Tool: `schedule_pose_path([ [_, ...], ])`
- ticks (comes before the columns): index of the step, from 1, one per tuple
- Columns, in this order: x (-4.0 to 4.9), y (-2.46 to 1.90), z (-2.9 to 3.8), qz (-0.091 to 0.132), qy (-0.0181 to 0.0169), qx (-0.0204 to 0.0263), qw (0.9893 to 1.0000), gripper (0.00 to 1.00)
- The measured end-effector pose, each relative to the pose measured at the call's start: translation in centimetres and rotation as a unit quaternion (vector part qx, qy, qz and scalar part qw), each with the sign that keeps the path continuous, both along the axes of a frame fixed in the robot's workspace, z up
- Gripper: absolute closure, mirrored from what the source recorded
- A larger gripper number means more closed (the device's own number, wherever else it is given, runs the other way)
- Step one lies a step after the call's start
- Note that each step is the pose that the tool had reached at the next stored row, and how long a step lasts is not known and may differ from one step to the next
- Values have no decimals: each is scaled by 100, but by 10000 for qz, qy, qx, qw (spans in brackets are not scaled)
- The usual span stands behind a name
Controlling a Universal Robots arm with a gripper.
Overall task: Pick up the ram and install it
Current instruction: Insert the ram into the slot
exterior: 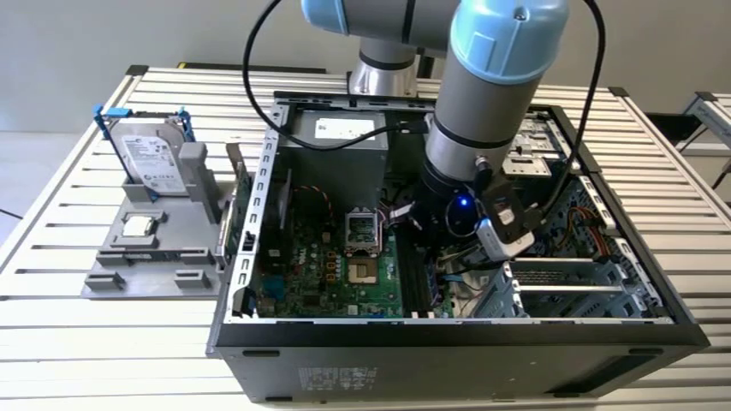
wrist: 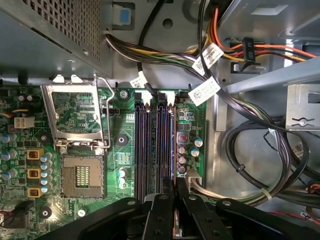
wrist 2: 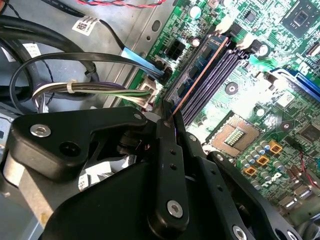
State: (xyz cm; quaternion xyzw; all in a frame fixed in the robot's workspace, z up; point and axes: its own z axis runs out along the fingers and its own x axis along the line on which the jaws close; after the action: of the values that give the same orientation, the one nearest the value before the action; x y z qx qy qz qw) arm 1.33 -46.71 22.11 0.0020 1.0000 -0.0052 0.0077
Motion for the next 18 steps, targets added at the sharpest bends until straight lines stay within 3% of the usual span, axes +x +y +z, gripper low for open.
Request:
schedule_pose_path([
  [18, -10, 6, -45, 18, 3, -6, 10000, 100],
])
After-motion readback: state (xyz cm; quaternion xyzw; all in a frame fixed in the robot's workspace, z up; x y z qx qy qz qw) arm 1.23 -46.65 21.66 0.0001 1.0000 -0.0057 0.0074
